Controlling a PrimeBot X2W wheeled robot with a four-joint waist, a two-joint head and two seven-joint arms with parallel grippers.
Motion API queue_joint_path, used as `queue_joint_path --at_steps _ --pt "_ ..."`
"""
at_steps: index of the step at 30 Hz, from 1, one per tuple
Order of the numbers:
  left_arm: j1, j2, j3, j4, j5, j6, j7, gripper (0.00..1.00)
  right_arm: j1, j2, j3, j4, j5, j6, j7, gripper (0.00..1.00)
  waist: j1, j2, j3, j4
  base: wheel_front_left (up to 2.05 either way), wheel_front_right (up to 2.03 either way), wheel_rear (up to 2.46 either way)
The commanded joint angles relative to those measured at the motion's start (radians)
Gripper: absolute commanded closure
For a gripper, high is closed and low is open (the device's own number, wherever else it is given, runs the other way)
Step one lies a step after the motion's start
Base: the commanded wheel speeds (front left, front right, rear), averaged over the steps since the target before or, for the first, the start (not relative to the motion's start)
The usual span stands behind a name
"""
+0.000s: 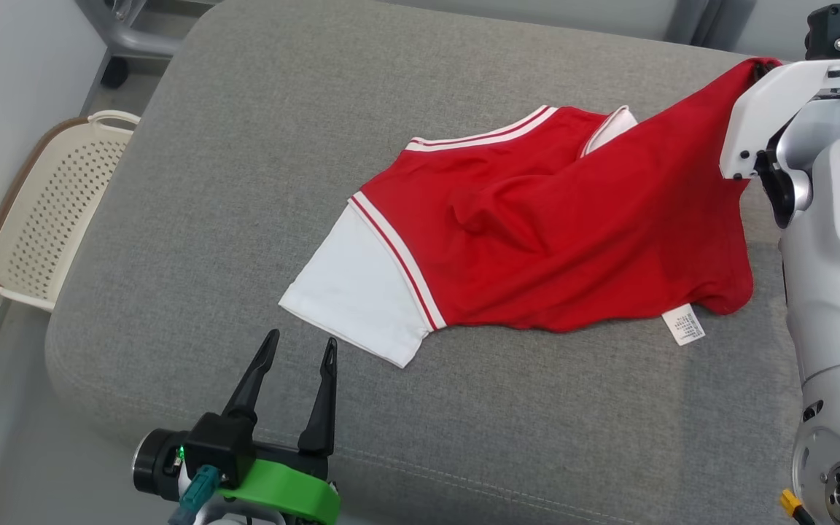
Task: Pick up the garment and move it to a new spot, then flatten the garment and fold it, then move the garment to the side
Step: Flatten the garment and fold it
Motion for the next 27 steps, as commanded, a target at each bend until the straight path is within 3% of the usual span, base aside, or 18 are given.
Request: queue_joint_path --at_steps 1,8,15,21,27 --pt "-0.016 0.000 -0.004 -0.002 0.002 -0.002 -0.003 0.00 -0.019 0.001 -0.011 0.022 -0.014 0.000 -0.040 0.00 -0.0001 0.0000 0.031 0.035 0.00 0.00 0.00" --pt "-0.032 -0.001 -0.006 -0.012 0.001 0.024 -0.003 0.00 -0.069 0.025 -0.035 0.167 -0.068 0.000 -0.154 0.00 -0.0001 0.0000 0.045 0.029 0.00 0.00 0.00" --pt "-0.020 0.001 0.040 0.001 0.025 0.077 -0.003 0.00 -0.041 0.047 0.034 0.247 -0.035 0.000 -0.327 0.00 -0.0001 0.0000 0.001 -0.032 0.00 0.00 0.00" --pt "0.008 0.002 0.100 -0.005 -0.001 0.107 -0.003 0.00 0.056 0.055 0.087 0.219 -0.006 0.000 -0.491 0.00 -0.0001 0.0000 -0.063 -0.088 0.00 0.00 0.00" --pt "0.041 0.026 0.115 0.028 0.002 0.106 -0.003 0.00 0.207 0.069 0.109 0.084 0.074 0.000 -0.520 0.00 -0.0001 0.0000 -0.129 -0.125 0.00 0.00 0.00"
